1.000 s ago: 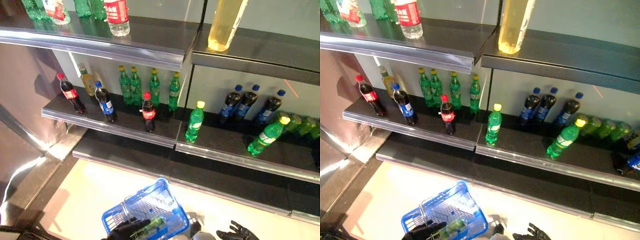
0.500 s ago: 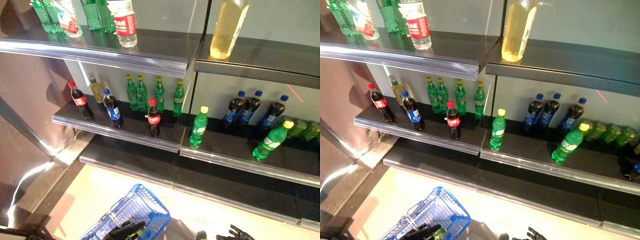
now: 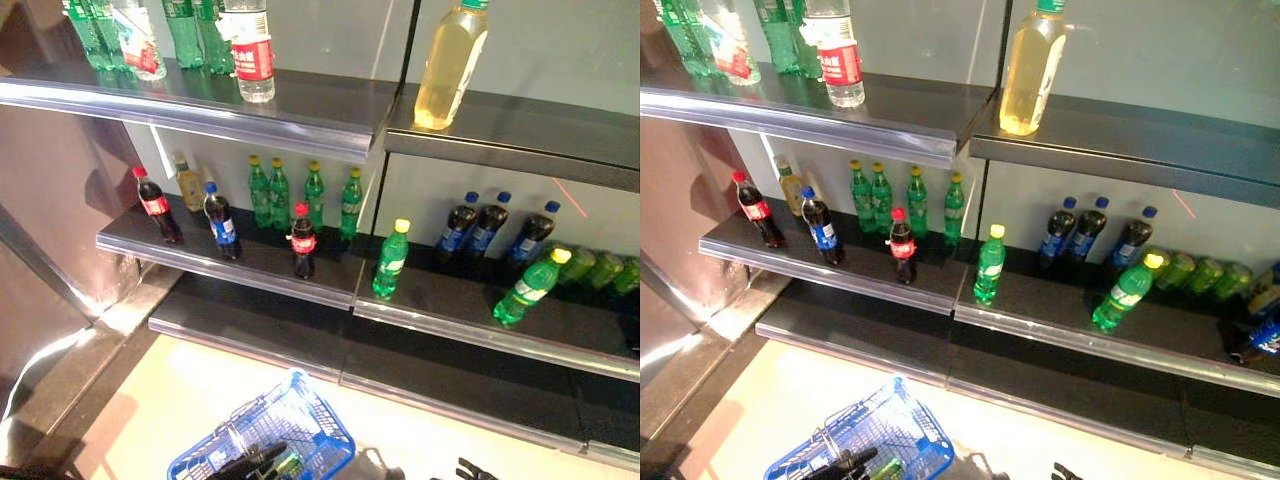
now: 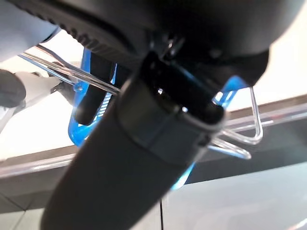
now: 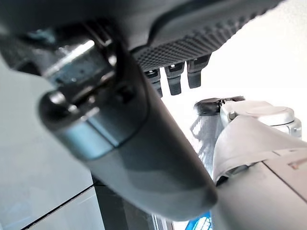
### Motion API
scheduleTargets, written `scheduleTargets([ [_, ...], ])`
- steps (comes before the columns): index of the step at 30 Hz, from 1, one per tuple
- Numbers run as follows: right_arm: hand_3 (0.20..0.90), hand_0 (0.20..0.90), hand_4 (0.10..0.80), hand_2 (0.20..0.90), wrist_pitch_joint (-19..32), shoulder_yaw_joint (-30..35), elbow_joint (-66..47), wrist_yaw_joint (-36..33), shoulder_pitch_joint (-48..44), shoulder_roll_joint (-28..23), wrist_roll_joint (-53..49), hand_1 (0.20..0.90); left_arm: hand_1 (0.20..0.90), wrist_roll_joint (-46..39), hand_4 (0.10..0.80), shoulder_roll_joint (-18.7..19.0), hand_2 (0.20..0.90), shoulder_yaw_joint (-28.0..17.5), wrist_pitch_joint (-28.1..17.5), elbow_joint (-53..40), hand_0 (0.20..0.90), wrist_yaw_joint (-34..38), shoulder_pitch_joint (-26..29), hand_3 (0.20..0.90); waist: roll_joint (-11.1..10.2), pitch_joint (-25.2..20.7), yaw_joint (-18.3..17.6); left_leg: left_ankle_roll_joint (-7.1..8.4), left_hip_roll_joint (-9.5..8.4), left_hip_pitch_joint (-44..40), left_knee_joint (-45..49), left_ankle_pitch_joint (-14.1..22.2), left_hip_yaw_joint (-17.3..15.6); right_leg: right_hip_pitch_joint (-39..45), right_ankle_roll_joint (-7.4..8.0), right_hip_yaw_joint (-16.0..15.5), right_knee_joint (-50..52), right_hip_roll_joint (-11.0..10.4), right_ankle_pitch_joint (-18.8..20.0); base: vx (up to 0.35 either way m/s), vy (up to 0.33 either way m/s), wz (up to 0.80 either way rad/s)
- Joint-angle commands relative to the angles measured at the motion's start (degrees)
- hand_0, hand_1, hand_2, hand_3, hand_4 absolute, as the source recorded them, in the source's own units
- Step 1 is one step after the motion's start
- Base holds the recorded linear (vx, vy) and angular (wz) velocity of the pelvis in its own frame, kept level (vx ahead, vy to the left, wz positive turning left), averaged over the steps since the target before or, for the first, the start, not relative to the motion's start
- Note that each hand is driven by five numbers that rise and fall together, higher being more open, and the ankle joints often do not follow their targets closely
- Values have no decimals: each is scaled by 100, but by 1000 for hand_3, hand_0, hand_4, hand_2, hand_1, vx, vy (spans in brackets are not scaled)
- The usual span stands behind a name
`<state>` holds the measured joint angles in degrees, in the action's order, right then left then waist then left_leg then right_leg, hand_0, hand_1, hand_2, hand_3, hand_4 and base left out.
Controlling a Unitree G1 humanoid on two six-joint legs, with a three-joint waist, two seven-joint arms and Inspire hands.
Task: Pick up the drink and place into the basket.
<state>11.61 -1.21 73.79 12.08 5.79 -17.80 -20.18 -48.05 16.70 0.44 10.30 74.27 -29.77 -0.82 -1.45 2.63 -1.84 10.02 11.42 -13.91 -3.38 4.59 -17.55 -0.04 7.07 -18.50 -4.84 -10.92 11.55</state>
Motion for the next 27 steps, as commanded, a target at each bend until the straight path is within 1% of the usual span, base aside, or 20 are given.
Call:
scheduleTargets([
  [1,900,900,800,900,190,91,125,-68,-399,-74,-12,900,300,-658,100,57,300,-171,294,-310,300,-1286,252,200,-112,117,48,-511,-325,625,-162,-628,44,693,274,-64,500,-56,-1011,-38,-1,1],
  [5,900,900,800,900,151,55,37,-71,-385,-49,28,900,300,-705,100,52,300,-150,388,-372,300,-1414,264,200,-157,119,55,-494,-306,652,-162,-643,43,699,284,-68,442,-41,-973,-8,1,0],
  [10,900,900,800,900,97,-9,6,-70,-363,-27,161,900,300,-816,100,69,300,-112,345,-434,300,-1357,319,200,-181,167,47,-485,-268,718,-162,-690,55,653,276,-32,469,-19,-980,0,0,0],
  [15,900,900,800,900,86,-64,-3,-89,-249,-5,159,900,300,-756,100,103,300,-90,248,-608,300,-1331,274,200,-187,240,20,-405,-214,869,-162,-799,35,601,265,-11,296,45,-878,-5,-35,1],
  [19,900,900,800,900,86,-210,-83,-212,-459,-65,-83,900,300,-882,100,62,300,175,191,-895,300,-1321,487,200,-42,452,32,-314,-209,1317,-162,-1002,26,241,260,-67,124,52,-660,-214,-15,-1],
  [20,900,900,800,900,84,-284,-117,-302,-695,-122,-192,900,300,-1022,100,27,300,359,129,-1018,300,-1295,662,200,44,632,27,-294,-242,1566,-162,-1080,73,19,247,-64,61,57,-565,-371,29,-1],
  [22,900,900,800,900,82,-356,-169,-361,-1035,-212,-360,900,300,-1162,100,-7,300,514,58,-1170,300,-1236,905,200,139,886,12,-269,-268,1880,-162,-1190,123,-292,243,-34,15,42,-437,-395,38,1],
  [24,900,900,800,900,129,-429,-194,-402,-1262,-257,-413,900,300,-1174,100,-28,300,617,-4,-1244,300,-1209,1068,200,199,1064,4,-264,-302,2079,-162,-1235,185,-496,235,16,-8,42,-368,-304,25,1],
  [25,900,900,800,900,214,-504,-250,-480,-1424,-289,-402,900,300,-1256,100,17,300,721,-53,-1303,300,-1211,1213,200,229,1234,-30,-297,-384,2172,-162,-1197,244,-704,233,143,-16,40,-320,-313,33,1],
  [27,900,900,800,900,278,-604,-275,-566,-1615,-331,-506,900,300,-1261,100,41,300,803,-54,-1359,300,-1173,1393,200,259,1363,-43,-333,-425,2289,-162,-1192,290,-882,201,210,51,60,-334,-263,25,-2],
])
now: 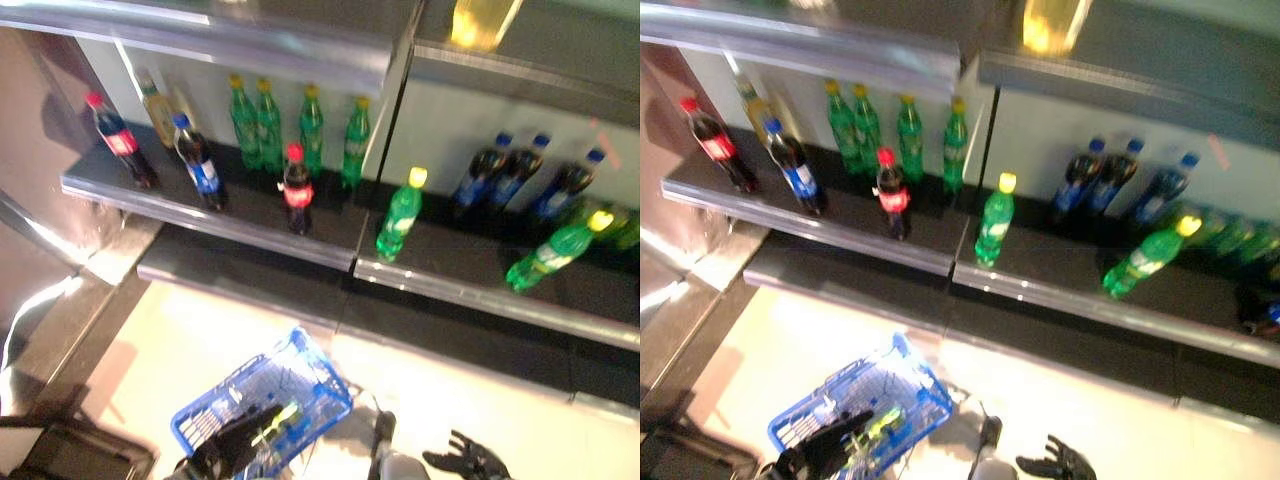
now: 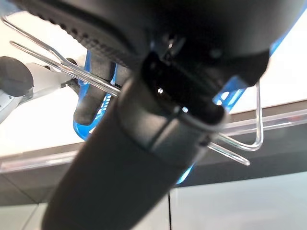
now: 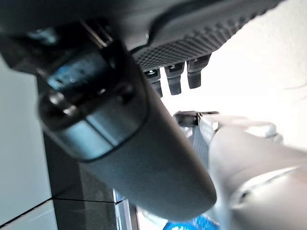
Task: Pick up the drink and place into the basket.
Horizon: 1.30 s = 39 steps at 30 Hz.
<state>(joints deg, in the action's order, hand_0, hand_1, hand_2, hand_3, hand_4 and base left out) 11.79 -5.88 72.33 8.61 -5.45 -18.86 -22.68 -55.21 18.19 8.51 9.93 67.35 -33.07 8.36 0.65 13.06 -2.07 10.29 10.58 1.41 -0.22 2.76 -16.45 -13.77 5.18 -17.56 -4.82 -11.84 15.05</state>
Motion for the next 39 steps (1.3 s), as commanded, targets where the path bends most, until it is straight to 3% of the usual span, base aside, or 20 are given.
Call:
scheduleTargets([
  [1,900,900,800,900,320,-182,-226,-295,-585,-276,-394,900,300,-704,100,-59,300,111,-5,-756,300,-753,579,200,72,455,17,-443,-462,797,-478,-948,341,393,359,196,242,175,-796,-183,0,-3],
  [6,900,900,800,900,620,-257,-489,-311,-797,-545,-685,900,300,-929,100,121,300,256,66,-862,300,-673,774,200,48,743,119,-409,-477,1274,102,-895,554,48,289,270,865,137,-1090,-177,-35,-5],
  [12,900,900,800,900,1325,-404,-1017,-226,-1153,-705,-1032,900,300,-1191,100,247,300,337,68,-867,300,-626,1000,200,-61,877,153,-411,-314,1881,1058,-575,653,-490,246,348,1654,-22,-1370,-104,-42,5],
  [15,900,900,800,900,1538,-496,-1998,-436,-1164,-744,-832,900,300,-1199,100,269,300,315,60,-1032,300,-539,924,200,-148,892,142,-440,-272,2037,1406,-370,680,-696,249,408,1976,-63,-1497,-16,-23,0],
  [25,900,900,800,900,1527,-706,-5175,-944,-924,-1079,619,900,300,-1247,100,237,300,297,-112,-1589,300,-405,434,200,-233,945,-11,-573,-288,1937,1341,-286,596,-784,348,543,2040,-45,-1509,17,-12,2],
  [39,900,900,800,900,1734,-575,-6888,-1067,-1263,-1621,857,900,300,-1316,100,157,300,296,-309,-1516,300,-561,374,200,-180,1148,-83,-595,-302,1769,1195,-316,443,-580,355,542,1857,-21,-1523,0,1,0],
])
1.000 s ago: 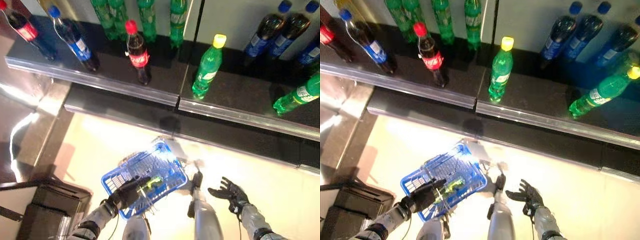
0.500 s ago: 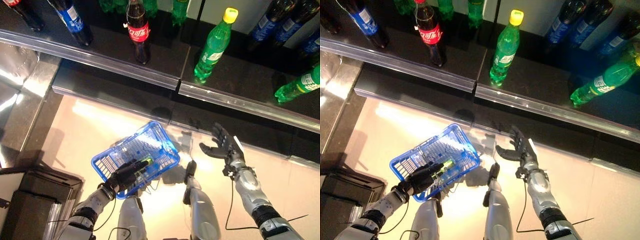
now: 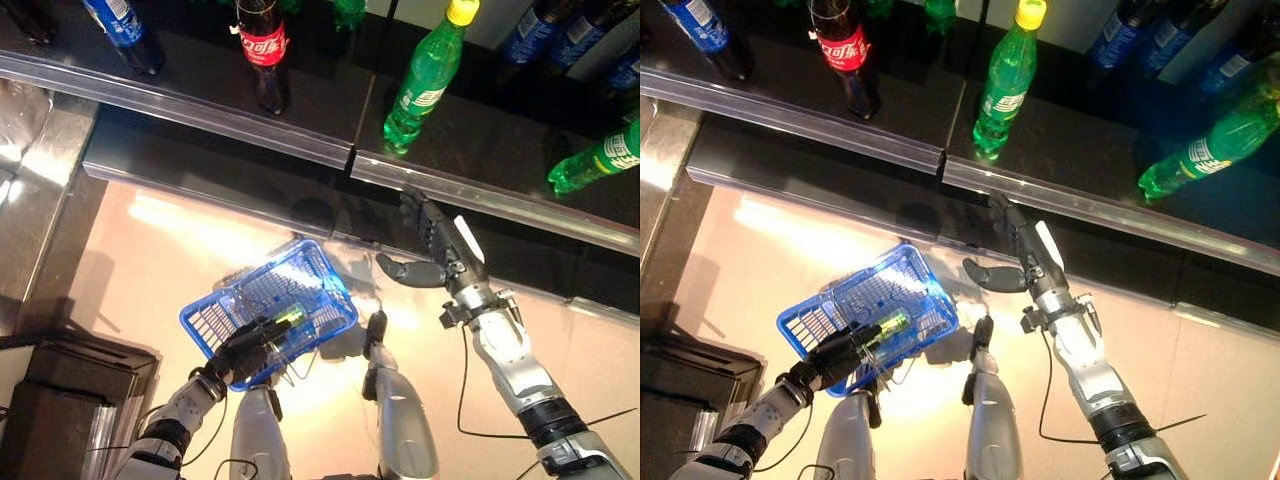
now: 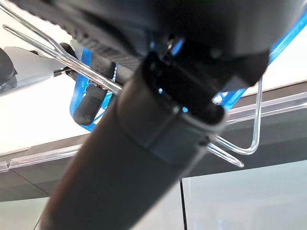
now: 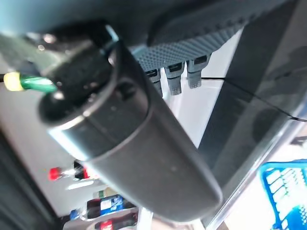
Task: Pick up the drink and place into the basket.
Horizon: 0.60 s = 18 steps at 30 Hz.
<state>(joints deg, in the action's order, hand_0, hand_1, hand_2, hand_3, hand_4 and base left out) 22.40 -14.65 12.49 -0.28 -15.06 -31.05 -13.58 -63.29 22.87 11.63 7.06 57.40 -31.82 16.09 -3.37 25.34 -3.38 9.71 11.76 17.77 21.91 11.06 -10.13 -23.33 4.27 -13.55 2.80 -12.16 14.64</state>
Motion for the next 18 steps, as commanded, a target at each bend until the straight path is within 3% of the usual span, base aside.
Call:
scheduleTargets([
  [1,900,900,800,900,664,331,-978,-190,-330,-417,-70,900,300,-494,100,-310,300,-29,-19,-513,300,-698,-400,200,223,-73,50,-536,-421,122,-1014,-1138,-197,392,442,134,1091,11,-1491,0,0,0],
  [18,900,900,800,900,1231,1103,-1017,-368,-948,-464,-1045,900,300,-422,100,-301,300,-140,8,-379,300,-805,-393,200,182,25,119,-578,-401,-32,-986,-1056,-281,591,401,16,1028,63,-1511,-1,0,0],
])
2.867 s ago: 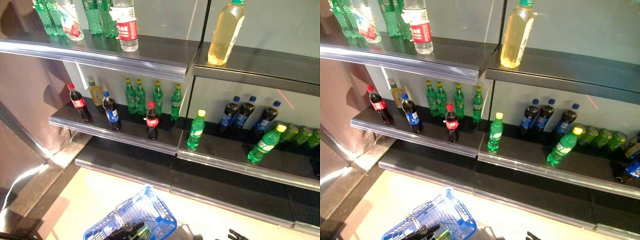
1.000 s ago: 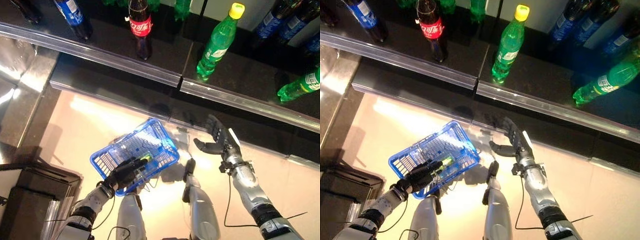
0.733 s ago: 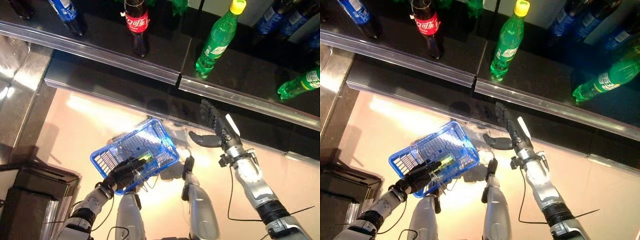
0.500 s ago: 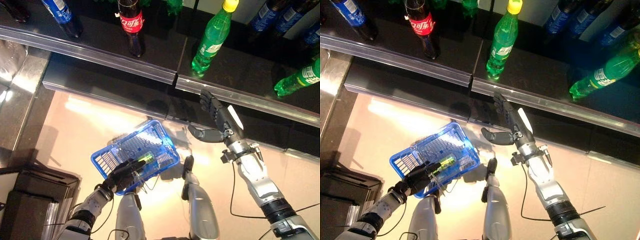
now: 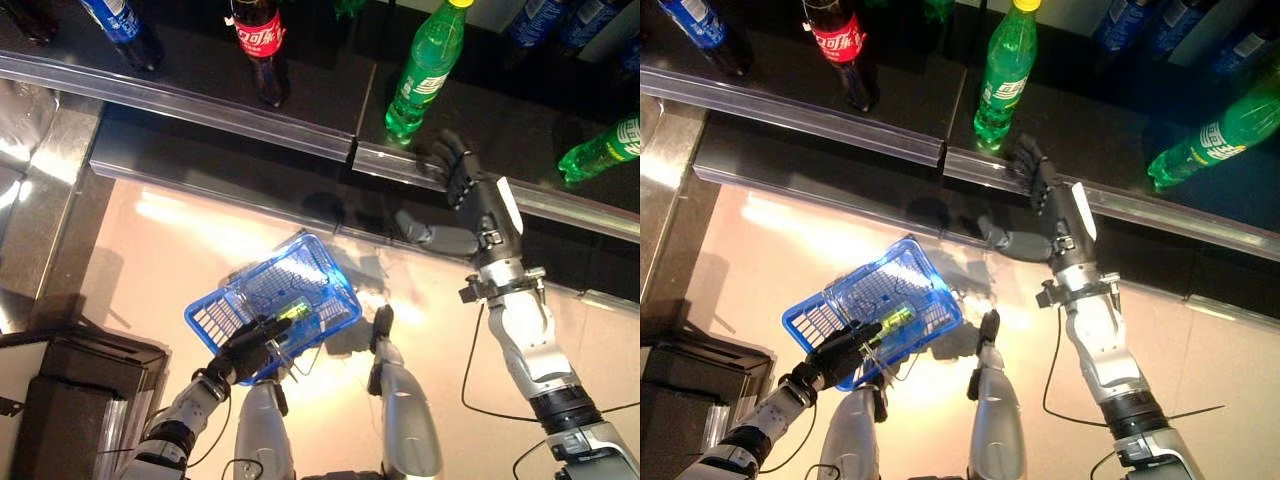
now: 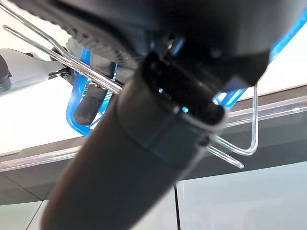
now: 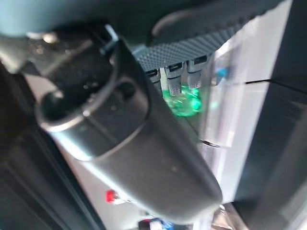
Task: Pick up the drink and place into the basket.
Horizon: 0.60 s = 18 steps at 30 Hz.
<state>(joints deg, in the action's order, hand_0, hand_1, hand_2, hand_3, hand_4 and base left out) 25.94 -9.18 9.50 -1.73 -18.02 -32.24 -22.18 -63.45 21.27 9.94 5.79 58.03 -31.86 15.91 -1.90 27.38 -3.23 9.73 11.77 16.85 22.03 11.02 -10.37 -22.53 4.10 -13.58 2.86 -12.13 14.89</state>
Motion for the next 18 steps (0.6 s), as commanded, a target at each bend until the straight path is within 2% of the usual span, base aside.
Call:
scheduleTargets([
  [1,900,900,800,900,900,601,-682,-308,-726,-395,-187,900,300,-379,100,-125,300,24,144,-433,300,-811,-378,200,20,-180,120,-589,-400,48,-997,-1046,-259,531,421,4,1011,63,-1526,0,0,0],
  [7,900,900,800,900,903,723,-521,-451,-998,-521,-255,900,300,-297,100,-104,300,11,160,-403,300,-823,-365,200,-33,-181,190,-623,-415,23,-1012,-1026,-246,602,424,-47,961,92,-1508,5,-11,0],
  [18,900,900,800,900,561,640,-107,-667,-1570,-715,-423,900,300,-225,100,-31,300,57,259,-429,300,-792,-341,200,-36,-168,313,-664,-468,6,-1023,-998,-207,707,406,-105,873,119,-1500,2,-2,1],
])
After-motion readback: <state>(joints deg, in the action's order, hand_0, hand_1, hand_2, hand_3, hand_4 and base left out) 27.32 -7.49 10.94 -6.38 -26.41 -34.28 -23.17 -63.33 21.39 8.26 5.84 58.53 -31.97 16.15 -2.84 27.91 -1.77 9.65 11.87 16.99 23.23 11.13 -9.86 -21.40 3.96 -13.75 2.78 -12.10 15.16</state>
